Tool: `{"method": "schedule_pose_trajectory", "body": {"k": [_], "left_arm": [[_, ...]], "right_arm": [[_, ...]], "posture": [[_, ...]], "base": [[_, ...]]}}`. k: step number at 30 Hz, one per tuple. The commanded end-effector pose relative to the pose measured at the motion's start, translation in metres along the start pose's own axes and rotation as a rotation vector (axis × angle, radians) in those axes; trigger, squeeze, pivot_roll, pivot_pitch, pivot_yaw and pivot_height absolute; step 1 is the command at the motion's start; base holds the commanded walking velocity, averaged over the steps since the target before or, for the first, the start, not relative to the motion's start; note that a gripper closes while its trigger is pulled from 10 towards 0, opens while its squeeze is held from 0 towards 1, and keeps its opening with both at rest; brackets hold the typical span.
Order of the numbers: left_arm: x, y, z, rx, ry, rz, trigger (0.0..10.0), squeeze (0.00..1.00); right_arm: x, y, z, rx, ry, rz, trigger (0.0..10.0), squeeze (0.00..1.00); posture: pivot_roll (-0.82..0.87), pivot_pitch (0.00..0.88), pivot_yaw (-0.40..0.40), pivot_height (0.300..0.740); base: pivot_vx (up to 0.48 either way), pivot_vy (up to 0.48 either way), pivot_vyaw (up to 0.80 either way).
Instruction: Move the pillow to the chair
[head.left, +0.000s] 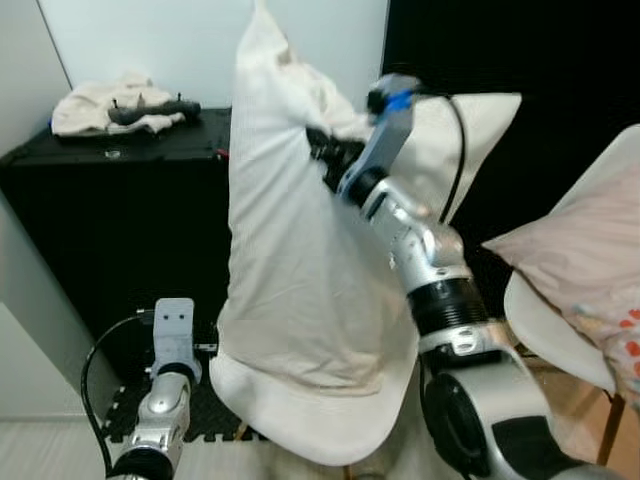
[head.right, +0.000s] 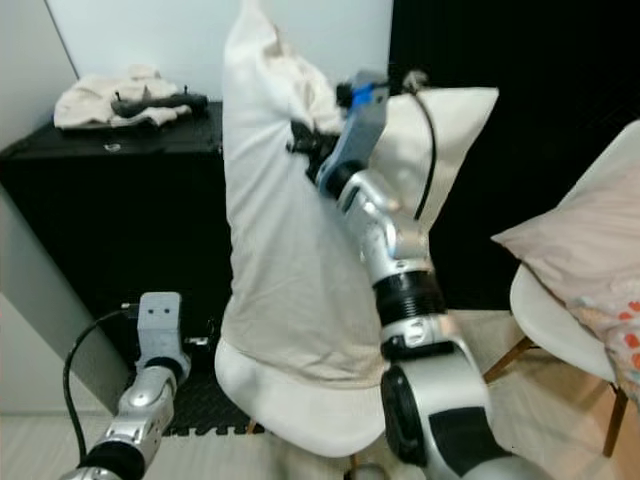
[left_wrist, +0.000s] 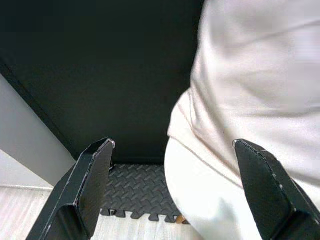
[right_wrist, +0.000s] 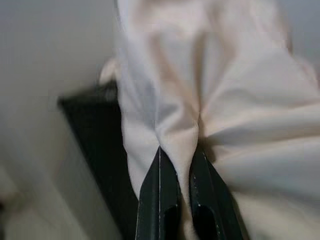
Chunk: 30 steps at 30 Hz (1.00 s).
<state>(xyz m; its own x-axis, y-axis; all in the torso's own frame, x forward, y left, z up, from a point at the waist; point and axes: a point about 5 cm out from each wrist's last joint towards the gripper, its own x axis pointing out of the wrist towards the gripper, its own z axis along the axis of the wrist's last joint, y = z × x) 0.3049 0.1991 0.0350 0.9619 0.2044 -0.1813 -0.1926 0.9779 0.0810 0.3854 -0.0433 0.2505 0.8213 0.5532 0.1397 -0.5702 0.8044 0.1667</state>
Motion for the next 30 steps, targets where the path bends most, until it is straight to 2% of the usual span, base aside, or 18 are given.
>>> {"method": "schedule_pose_trajectory", "body": {"k": [1,5,10,13,17,18,19,20,24,25,26,30], "left_arm": [[-0.001,0.000,-0.003,0.018,0.008,-0.004,10.0,0.00],[-0.002,-0.001,-0.003,0.018,0.008,-0.007,10.0,0.00],[-0.002,-0.003,-0.002,0.018,0.007,-0.012,10.0,0.00],[-0.001,-0.003,-0.001,0.017,0.006,-0.015,10.0,0.00],[-0.001,-0.004,-0.001,0.018,0.005,-0.016,10.0,0.00],[-0.001,-0.005,-0.001,0.019,0.004,-0.018,10.0,0.00],[-0.001,-0.005,-0.001,0.019,0.004,-0.018,10.0,0.00],[-0.002,-0.005,-0.001,0.022,0.003,-0.022,10.0,0.00],[-0.002,-0.005,-0.002,0.024,0.005,-0.023,10.0,0.00],[-0.002,-0.005,-0.002,0.024,0.007,-0.023,10.0,0.00],[-0.002,-0.005,-0.002,0.024,0.007,-0.023,10.0,0.00],[-0.001,-0.005,-0.001,0.023,0.008,-0.025,10.0,0.00]], "right_arm": [[-0.002,-0.004,-0.017,-0.055,0.072,-0.055,10.0,0.00],[-0.005,-0.014,-0.031,-0.099,0.124,-0.130,10.0,0.00],[-0.007,-0.021,-0.031,-0.177,0.111,-0.211,10.0,0.00],[-0.006,-0.023,-0.030,-0.189,0.107,-0.246,10.0,0.00],[-0.007,-0.028,-0.031,-0.149,0.115,-0.306,10.0,0.00],[-0.008,-0.033,-0.029,-0.160,0.103,-0.359,10.0,0.90],[-0.008,-0.033,-0.029,-0.160,0.103,-0.359,10.0,0.90],[-0.011,-0.045,-0.019,-0.174,0.049,-0.475,10.0,1.00],[-0.013,-0.052,-0.009,-0.177,-0.003,-0.540,10.0,1.00],[-0.016,-0.060,0.000,-0.184,-0.047,-0.594,10.0,1.00],[-0.016,-0.060,0.000,-0.184,-0.047,-0.594,10.0,1.00],[-0.025,-0.077,0.015,-0.211,-0.105,-0.688,10.0,1.00]], "posture": [[-0.17,0.007,-0.006,0.575],[-0.17,0.007,-0.005,0.560],[-0.18,0.003,-0.004,0.540],[-0.18,0.002,-0.006,0.540],[-0.17,0.003,-0.006,0.540],[-0.17,0.003,-0.006,0.540],[-0.17,0.003,-0.006,0.540],[-0.17,0.005,-0.002,0.540],[-0.17,0.005,-0.002,0.540],[-0.17,0.004,0.003,0.540],[-0.17,0.004,0.003,0.540],[-0.18,0.003,0.006,0.540]], "base": [[0.000,0.000,0.00],[0.000,0.000,0.00],[0.000,0.000,0.00],[0.000,0.000,0.00],[0.000,0.000,0.00],[0.000,0.000,0.00],[0.000,0.000,0.00],[0.000,0.000,0.00],[0.000,0.000,0.00],[0.000,0.000,0.00],[0.000,0.000,0.00],[0.000,0.000,0.00]]}}
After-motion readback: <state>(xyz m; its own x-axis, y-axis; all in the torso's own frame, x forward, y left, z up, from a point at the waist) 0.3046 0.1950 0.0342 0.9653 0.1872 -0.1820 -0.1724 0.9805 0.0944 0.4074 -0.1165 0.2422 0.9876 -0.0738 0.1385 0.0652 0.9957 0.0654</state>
